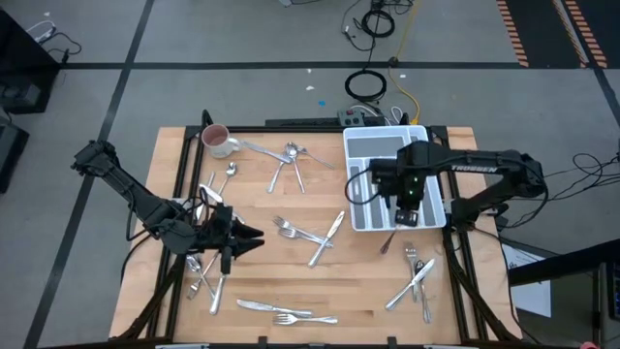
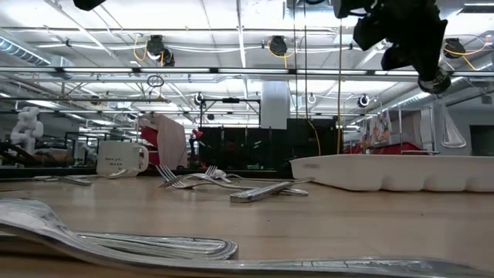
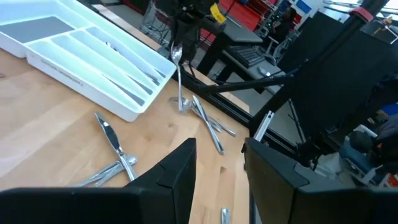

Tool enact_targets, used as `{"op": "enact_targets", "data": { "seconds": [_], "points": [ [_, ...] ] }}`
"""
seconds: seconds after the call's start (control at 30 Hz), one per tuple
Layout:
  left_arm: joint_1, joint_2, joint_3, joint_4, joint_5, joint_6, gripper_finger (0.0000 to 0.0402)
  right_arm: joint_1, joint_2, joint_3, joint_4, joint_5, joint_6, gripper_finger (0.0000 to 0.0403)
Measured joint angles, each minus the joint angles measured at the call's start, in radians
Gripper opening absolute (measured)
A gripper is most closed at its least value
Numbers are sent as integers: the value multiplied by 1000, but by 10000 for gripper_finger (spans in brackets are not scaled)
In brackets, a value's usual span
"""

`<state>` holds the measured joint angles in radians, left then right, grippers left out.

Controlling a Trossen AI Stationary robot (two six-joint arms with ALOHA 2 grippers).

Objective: Sort silverware
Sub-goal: Put the silver spoon into the silverware tray

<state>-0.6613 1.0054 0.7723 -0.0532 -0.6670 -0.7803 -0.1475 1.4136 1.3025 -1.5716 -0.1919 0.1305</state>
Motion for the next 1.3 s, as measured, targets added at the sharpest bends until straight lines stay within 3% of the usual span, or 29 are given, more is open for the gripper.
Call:
{"op": "enact_targets", "data": {
  "seconds": [0.67,0.83,1.07,1.3],
  "points": [
    [1,0,0,0,-172,-31,141,-306,0,0,0,116,-407,0],
    [1,0,0,-1,-210,-52,141,-373,0,0,1,196,-488,0],
    [1,0,0,-1,-272,-53,141,-473,-12,0,2,176,-600,0],
    [22,1,0,-22,-296,-52,141,-557,-116,0,0,137,-663,0]
  ]
}}
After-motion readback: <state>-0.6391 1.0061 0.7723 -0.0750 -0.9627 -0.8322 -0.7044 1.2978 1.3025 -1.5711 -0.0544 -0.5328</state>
